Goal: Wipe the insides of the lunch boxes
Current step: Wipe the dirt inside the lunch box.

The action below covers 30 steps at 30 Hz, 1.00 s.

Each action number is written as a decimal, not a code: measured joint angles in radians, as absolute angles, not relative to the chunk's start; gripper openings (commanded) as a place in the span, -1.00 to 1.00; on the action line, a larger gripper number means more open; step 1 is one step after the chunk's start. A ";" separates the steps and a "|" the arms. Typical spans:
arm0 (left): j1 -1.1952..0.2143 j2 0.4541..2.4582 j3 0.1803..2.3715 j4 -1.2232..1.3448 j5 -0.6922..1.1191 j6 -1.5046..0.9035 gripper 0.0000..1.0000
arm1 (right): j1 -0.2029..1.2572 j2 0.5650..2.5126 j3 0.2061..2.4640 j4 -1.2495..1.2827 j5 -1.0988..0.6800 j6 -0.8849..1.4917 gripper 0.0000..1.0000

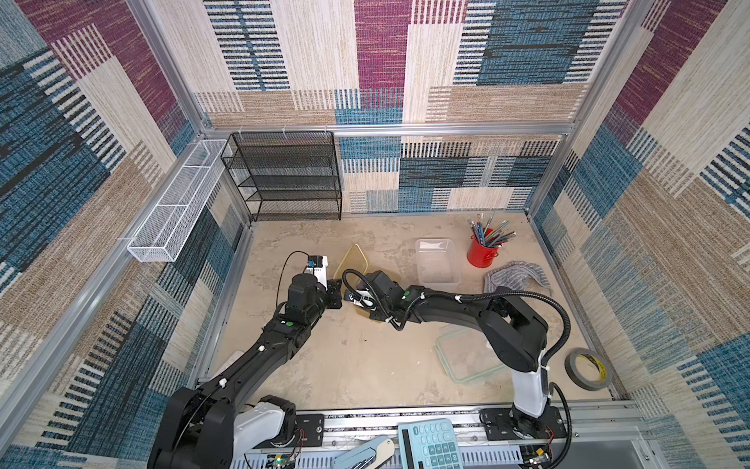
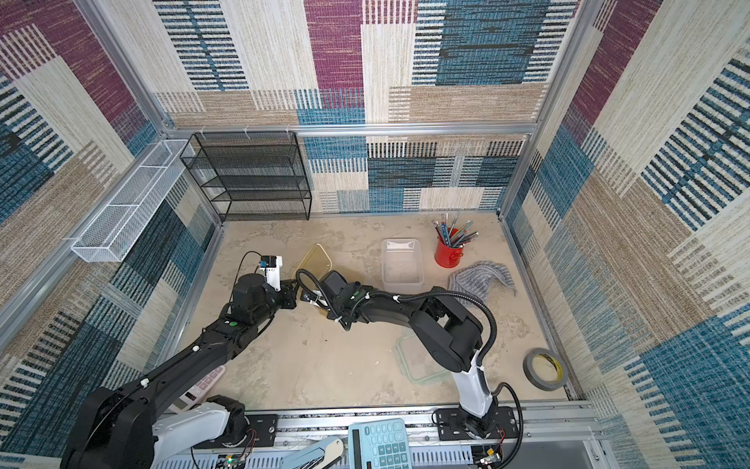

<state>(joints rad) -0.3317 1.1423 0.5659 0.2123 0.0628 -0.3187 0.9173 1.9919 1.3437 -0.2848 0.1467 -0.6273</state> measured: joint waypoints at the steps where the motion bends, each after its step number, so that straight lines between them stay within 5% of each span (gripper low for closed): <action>1: -0.332 1.143 0.566 0.212 0.060 -0.318 -0.91 | 0.914 1.995 1.358 -0.312 0.112 -0.619 -1.00; 14: -0.331 1.163 0.563 0.241 0.060 -0.314 -0.91 | 0.792 2.029 1.470 -0.516 -0.378 -0.493 -0.88; 30: -0.329 1.157 0.554 0.238 0.016 -0.307 -0.94 | 0.772 2.156 1.597 -0.635 -0.550 -0.396 -0.82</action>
<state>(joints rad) -0.3294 1.1572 0.5537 0.2379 0.0158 -0.3069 0.7719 2.1563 1.5970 -0.6346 -0.5503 -0.3962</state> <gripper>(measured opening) 0.177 0.123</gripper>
